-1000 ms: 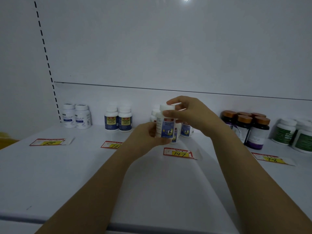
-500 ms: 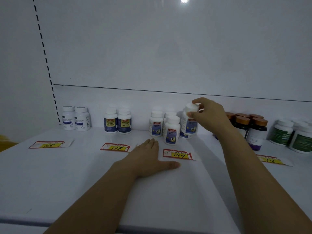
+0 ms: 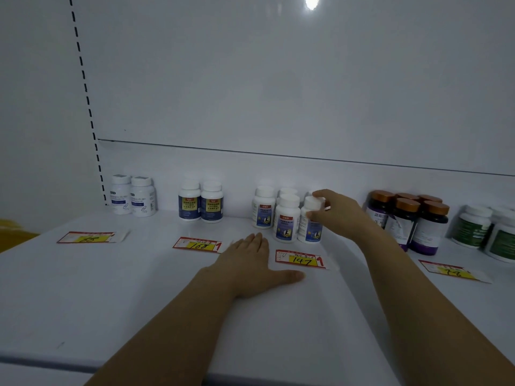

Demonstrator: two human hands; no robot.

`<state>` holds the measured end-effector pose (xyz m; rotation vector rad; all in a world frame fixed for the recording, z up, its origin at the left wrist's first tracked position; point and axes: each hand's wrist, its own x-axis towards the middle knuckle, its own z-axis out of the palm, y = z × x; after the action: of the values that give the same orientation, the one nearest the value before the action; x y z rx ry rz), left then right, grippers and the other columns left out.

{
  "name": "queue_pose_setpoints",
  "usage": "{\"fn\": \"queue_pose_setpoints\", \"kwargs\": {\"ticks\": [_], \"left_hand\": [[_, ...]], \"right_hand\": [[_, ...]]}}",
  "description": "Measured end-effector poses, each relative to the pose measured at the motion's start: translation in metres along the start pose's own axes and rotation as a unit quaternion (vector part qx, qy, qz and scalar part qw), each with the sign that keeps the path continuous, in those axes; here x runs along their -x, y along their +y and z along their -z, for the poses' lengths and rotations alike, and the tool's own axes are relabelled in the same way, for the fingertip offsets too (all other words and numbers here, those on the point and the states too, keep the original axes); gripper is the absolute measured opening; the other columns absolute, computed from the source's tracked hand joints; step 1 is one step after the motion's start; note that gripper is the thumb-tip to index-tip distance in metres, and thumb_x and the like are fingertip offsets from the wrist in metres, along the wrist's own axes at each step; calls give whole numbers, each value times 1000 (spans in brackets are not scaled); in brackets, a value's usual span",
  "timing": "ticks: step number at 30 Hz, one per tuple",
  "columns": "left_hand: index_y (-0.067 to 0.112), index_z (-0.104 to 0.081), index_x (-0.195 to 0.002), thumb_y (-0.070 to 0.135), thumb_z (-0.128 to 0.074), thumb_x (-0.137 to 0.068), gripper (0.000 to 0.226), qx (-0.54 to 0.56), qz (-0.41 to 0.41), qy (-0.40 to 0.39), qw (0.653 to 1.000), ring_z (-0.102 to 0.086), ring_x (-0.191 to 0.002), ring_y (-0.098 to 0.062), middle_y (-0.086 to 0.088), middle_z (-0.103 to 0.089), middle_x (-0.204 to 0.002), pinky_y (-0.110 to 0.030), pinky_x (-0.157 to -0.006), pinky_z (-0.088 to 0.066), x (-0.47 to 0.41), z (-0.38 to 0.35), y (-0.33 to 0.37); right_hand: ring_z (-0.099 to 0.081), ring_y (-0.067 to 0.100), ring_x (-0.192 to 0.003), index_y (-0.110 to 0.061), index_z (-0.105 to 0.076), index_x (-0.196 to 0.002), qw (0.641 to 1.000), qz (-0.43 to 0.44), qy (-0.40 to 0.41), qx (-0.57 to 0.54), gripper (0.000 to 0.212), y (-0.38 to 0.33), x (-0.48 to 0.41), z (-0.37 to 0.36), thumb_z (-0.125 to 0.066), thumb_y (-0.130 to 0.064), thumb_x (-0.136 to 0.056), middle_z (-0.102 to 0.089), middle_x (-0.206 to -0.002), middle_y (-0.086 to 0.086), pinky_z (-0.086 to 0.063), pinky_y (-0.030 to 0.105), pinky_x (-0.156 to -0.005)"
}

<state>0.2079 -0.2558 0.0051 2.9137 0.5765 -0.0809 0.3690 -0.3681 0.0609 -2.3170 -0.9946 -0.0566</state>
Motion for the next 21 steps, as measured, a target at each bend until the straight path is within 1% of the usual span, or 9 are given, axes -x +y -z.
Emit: {"fn": "queue_pose_setpoints", "kwargs": {"ticks": [1,4,6,7,9,12,14,17,21], "left_hand": [[12,3,-151,84,-26,-75,108,0,-1,1,1000,3,-147,-16,-5,7,-159,-36,-118,0,-1,-1,-1],[12,4,-151,85,-25,-74,110,0,-3,1,1000,4,-147,-16,-5,7,-159,-36,-118,1,-2,-2,-2],[12,4,-151,85,-24,-75,110,-2,-6,-2,1000,4,-147,-17,-5,8,-159,-36,-118,1,-2,-2,-1],[11,4,-151,85,-25,-75,110,-2,-7,-2,1000,4,-147,-17,-5,8,-159,-37,-118,0,-3,-1,-1],[11,4,-151,85,-26,-74,110,1,-8,1,1000,3,-147,-17,-6,7,-159,-36,-118,0,-3,-1,-2],[11,5,-151,83,-29,-76,109,16,-11,9,1000,2,-147,-17,-6,6,-159,-36,-117,1,-2,0,-2],[10,4,-150,82,-32,-77,108,31,-13,17,999,2,-147,-18,-6,6,-159,-35,-117,1,1,1,-1],[10,4,-151,80,-35,-78,108,44,-15,23,999,0,-147,-18,-6,5,-159,-35,-117,1,3,1,-1],[9,2,-151,80,-36,-77,109,51,-15,33,998,-1,-147,-18,-6,3,-160,-35,-117,0,2,-1,-2]], "right_hand": [[-51,26,-119,-18,-41,-140,1000,4,13,16,54,-2,-1,1,-60,-27,-90,-49,-135,13,-41,30,-88],[-49,27,-120,-16,-44,-139,993,45,101,33,48,-18,-6,7,-56,-25,-93,-46,-135,16,-41,31,-94],[-50,25,-119,-14,-48,-135,988,90,116,54,43,-38,-13,9,-53,-25,-94,-48,-133,15,-38,27,-92],[-50,25,-118,-13,-49,-134,985,113,103,74,41,-50,-19,8,-52,-24,-95,-49,-132,14,-37,26,-91],[-48,27,-120,-12,-49,-134,980,150,61,118,40,-71,-32,2,-50,-23,-96,-47,-132,15,-37,28,-94],[-44,31,-121,-8,-47,-134,964,177,-4,201,39,-96,-50,-14,-45,-21,-97,-43,-133,18,-37,33,-97],[-42,33,-122,-6,-46,-134,947,174,-38,267,39,-105,-59,-26,-42,-24,-99,-41,-133,18,-38,37,-99],[-46,34,-118,-5,-48,-132,925,162,-78,335,38,-106,-71,-43,-42,-22,-99,-40,-131,17,-44,42,-98],[-43,33,-116,-5,-50,-130,903,148,-96,393,36,-105,-78,-59,-43,-16,-97,-38,-129,16,-45,42,-95]]}}
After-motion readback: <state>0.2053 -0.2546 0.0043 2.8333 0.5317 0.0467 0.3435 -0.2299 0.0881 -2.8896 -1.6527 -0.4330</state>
